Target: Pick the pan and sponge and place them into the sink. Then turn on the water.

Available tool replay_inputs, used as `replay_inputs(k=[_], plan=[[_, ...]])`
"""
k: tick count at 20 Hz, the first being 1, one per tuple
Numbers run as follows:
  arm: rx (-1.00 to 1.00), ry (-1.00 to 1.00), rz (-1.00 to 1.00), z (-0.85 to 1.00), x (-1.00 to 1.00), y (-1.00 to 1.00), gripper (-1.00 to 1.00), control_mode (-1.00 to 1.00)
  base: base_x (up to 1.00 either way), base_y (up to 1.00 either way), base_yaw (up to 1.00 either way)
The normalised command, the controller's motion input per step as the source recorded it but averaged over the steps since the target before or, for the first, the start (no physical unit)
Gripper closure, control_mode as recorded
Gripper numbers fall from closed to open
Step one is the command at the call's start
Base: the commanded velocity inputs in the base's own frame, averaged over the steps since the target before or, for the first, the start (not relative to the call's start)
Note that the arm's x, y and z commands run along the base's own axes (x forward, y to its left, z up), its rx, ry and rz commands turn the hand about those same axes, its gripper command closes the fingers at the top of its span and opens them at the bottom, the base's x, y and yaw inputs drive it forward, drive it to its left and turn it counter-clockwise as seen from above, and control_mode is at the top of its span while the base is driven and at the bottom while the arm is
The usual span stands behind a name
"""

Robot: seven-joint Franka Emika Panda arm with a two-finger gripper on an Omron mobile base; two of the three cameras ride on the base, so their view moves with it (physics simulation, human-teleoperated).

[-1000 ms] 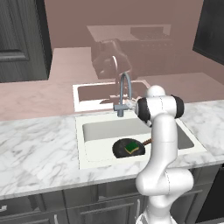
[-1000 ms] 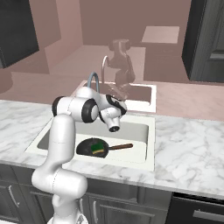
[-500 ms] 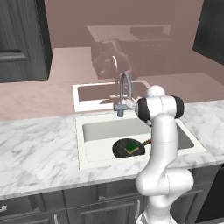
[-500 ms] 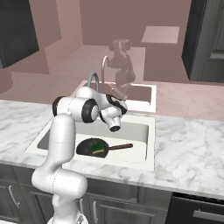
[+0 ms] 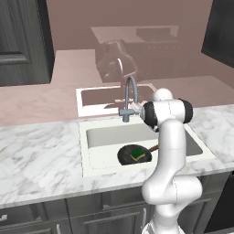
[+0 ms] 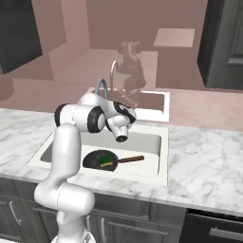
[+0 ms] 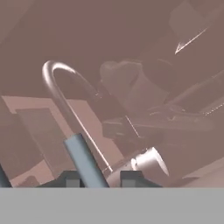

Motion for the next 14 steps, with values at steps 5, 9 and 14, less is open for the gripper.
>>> replay_inputs(k=[5,9,14], plan=[[0.11,0.16,-0.11,-0.03,-0.12,-0.32,1.0,-1.0,0.0,0.0,0.0],[0.11,0.18,-0.1,-0.04,-0.13,-0.33,1.0,-1.0,0.0,0.0,0.0],[0.11,0.15,-0.07,-0.07,-0.21,-0.42,1.0,-1.0,0.0,0.0,0.0]])
